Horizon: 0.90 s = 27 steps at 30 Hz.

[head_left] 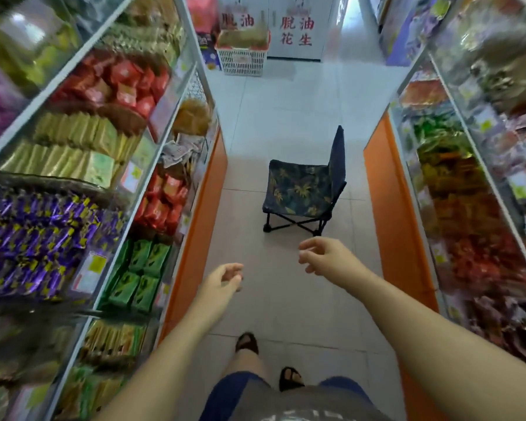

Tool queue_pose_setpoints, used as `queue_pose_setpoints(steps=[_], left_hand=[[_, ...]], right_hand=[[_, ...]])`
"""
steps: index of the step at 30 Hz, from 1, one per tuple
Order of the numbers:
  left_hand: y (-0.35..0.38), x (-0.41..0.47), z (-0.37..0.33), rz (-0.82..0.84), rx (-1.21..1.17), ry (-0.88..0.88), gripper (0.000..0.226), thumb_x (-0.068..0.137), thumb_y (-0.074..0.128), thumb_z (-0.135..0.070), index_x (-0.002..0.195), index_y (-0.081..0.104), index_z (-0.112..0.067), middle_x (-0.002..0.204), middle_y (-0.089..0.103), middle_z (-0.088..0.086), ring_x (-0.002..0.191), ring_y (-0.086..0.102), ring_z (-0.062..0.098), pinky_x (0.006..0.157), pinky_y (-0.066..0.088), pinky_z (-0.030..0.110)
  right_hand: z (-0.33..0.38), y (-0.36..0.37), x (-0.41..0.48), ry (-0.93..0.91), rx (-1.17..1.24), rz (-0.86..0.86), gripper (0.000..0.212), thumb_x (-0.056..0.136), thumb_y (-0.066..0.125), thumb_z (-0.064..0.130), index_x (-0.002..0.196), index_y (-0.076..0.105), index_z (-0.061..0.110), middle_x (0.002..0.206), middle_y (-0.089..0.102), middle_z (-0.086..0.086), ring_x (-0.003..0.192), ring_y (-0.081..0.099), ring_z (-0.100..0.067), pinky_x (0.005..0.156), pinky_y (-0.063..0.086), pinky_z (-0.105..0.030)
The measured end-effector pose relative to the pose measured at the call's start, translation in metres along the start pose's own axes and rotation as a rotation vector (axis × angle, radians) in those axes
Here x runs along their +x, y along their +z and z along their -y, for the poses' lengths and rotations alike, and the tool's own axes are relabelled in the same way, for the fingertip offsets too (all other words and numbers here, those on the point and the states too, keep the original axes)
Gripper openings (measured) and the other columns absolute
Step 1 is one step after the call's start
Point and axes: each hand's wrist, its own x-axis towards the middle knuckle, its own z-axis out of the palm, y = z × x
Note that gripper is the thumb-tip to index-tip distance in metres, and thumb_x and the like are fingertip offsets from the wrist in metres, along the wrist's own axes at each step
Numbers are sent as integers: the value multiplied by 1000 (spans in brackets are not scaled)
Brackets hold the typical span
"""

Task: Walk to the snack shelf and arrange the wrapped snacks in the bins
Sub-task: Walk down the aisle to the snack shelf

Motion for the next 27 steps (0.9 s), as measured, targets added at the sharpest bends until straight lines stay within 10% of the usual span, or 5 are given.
queue_pose_setpoints(steps=[27], left_hand=[[-90, 369, -222, -209, -167, -45, 20, 98, 45, -11, 113, 55, -20, 110, 62, -1, 87, 59, 3, 79, 44, 19]], right_hand=[[188, -137, 409, -60, -321, 211, 24, 93, 53, 29, 113, 59, 17, 95, 65, 1, 85, 63, -13, 70, 48, -24]])
